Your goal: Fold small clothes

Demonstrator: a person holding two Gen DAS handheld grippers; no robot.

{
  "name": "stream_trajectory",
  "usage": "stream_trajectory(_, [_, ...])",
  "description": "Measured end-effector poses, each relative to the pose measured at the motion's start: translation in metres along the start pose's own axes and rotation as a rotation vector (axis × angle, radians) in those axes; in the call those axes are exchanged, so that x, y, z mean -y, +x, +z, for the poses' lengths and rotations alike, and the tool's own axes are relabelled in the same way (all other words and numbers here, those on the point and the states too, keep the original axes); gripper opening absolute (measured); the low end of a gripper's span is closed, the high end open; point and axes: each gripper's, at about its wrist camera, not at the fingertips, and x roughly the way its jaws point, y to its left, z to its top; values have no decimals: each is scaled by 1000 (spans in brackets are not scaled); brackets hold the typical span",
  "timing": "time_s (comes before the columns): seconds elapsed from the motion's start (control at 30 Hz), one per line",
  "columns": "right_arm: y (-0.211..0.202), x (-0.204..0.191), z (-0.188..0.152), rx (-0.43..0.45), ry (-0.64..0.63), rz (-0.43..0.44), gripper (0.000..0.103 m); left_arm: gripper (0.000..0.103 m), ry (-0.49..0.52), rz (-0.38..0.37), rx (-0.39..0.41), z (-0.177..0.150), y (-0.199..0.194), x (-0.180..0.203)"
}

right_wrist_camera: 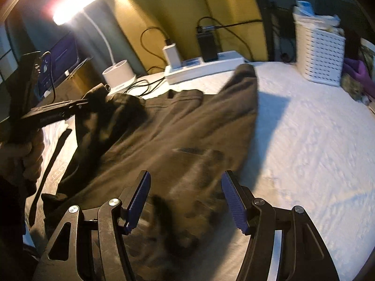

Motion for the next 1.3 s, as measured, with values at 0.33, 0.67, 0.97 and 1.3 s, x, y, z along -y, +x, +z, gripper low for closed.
stream_trajectory(0.33, [14,-24,3,-38,-39,-8,65,8,-101,100,-95,-17,16,-53])
stream_trajectory(0.67, [-3,-27,-8,-36,-32,-26,65,61,-30,-140,-24,-39,-54,14])
stream_trajectory(0.97, [-29,-22,-31,-26,-12,-38,65,42,66,-302,-179,-100,-54,66])
stream_trajectory(1.3, [-49,-30,-54,-31,-16,-36,65,2,53,-297,-127,-123,-89,67])
